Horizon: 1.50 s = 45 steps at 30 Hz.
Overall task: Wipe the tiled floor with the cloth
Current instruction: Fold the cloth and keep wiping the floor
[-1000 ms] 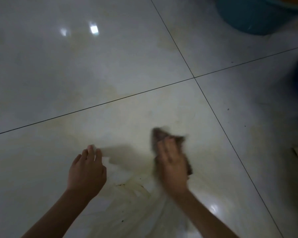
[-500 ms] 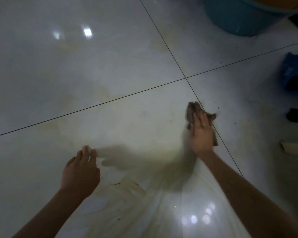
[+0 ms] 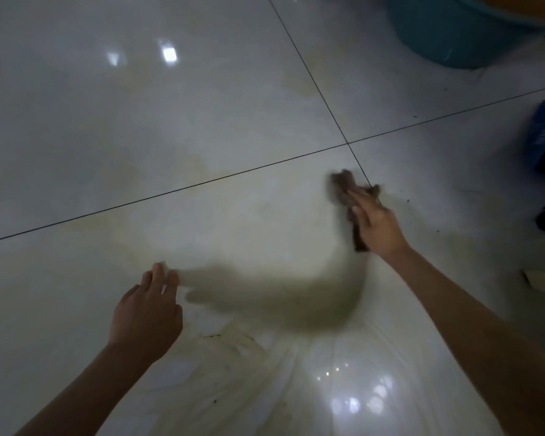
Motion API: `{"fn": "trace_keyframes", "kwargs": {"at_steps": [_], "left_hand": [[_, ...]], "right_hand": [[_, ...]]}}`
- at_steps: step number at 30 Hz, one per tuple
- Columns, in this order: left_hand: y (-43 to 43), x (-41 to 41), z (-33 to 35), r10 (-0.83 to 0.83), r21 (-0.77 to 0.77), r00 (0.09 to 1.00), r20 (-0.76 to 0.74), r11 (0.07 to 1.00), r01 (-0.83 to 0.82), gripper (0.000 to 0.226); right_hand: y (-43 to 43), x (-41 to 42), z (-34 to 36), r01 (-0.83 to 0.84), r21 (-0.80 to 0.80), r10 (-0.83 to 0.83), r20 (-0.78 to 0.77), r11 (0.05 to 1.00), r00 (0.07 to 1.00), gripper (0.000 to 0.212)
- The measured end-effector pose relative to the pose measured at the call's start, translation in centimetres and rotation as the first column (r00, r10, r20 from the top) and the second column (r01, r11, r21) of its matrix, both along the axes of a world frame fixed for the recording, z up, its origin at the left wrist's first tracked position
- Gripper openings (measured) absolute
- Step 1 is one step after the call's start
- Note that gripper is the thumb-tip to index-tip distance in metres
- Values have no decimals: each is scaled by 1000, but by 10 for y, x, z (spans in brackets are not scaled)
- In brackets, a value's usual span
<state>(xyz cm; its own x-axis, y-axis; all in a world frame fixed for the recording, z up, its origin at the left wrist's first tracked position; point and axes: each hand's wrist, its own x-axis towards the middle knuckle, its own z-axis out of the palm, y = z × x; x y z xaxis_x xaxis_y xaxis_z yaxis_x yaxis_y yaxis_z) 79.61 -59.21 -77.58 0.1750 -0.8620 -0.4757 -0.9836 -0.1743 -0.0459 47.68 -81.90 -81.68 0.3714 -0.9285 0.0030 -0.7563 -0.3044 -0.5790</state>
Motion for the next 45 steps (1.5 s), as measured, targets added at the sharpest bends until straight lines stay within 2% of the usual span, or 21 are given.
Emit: {"fn": "trace_keyframes", "kwargs": {"at_steps": [3, 5, 8, 10, 12, 14, 16, 19, 21, 23, 26, 28, 31, 34, 36, 37, 38, 40, 42, 43, 45], "left_hand": [[-1, 1, -1, 16, 0, 1000, 8, 1000, -16, 54], [-1, 2, -6, 37, -53, 999, 14, 998, -36, 55], [-2, 2, -6, 14, -63, 999, 32, 998, -12, 57], [-1, 3, -7, 17, -31, 999, 29, 999, -16, 57], [-1, 5, -9, 20, -1, 1000, 24, 1000, -20, 58], [-1, 6, -10, 19, 8, 1000, 22, 1000, -20, 58], [0, 7, -13, 22, 6, 1000, 12, 1000, -23, 57], [4, 9, -15, 46, -6, 998, -47, 999, -47, 60], [9, 10, -17, 99, -13, 986, -131, 995, -102, 62], [19, 10, -19, 132, -25, 971, -198, 990, -140, 67], [46, 10, -22, 169, -120, 961, -218, 973, -198, 74], [68, 10, -21, 231, -130, 948, -217, 956, -263, 74], [104, 7, -18, 300, -142, 937, -179, 935, -326, 63], [134, 6, -15, 380, -95, 912, -154, 913, -396, 62], [150, 11, -16, 430, -91, 888, -162, 890, -447, 67], [158, 14, -15, 446, -112, 878, -171, 877, -468, 68], [163, 16, -14, 448, -115, 879, -164, 876, -468, 67], [176, 19, -14, 463, -99, 875, -138, 873, -478, 65], [191, 24, -15, 467, -117, 875, -128, 869, -481, 62], [198, 26, -14, 477, -120, 869, -129, 863, -491, 61], [214, 29, -16, 496, -112, 857, -141, 852, -512, 63]], "right_hand": [[-7, 9, -19, 202, -43, -206, -119, 978, 971, 40], [23, 45, -25, 155, -140, -174, -138, 978, 975, 49], [106, 102, -34, -153, -195, 141, -74, 969, 987, 58], [170, 126, -41, -407, -141, 408, -23, 903, 913, 46], [193, 130, -42, -616, -91, 620, 28, 783, 784, 34], [164, 114, -34, -670, -87, 676, 102, 737, 730, 31], [114, 88, -20, -579, -82, 584, 48, 811, 811, 39], [33, 21, -11, -265, -111, 262, -43, 958, 964, 41], [5, -17, -7, -26, -91, 15, -120, 996, 993, 39], [7, -24, -11, 102, -89, -117, -171, 991, 978, 41], [61, 16, -17, 66, -100, -81, -150, 993, 985, 48], [126, 56, -26, -6, -142, -14, -138, 990, 990, 53], [244, 124, -35, -285, -161, 276, -73, 945, 958, 37], [289, 168, -34, -608, -91, 612, 10, 788, 791, 43], [268, 180, -33, -743, -43, 743, -19, 668, 669, 45], [249, 182, -30, -766, -40, 766, -14, 642, 643, 43], [222, 176, -26, -724, -6, 724, 43, 690, 689, 38], [164, 150, -20, -647, -13, 647, 39, 762, 761, 37], [106, 116, -14, -581, -35, 573, -130, 813, 809, 49], [88, 100, -14, -485, -46, 470, -183, 873, 863, 54], [80, 77, -18, -211, 7, 209, -165, 977, 964, 50]]}}
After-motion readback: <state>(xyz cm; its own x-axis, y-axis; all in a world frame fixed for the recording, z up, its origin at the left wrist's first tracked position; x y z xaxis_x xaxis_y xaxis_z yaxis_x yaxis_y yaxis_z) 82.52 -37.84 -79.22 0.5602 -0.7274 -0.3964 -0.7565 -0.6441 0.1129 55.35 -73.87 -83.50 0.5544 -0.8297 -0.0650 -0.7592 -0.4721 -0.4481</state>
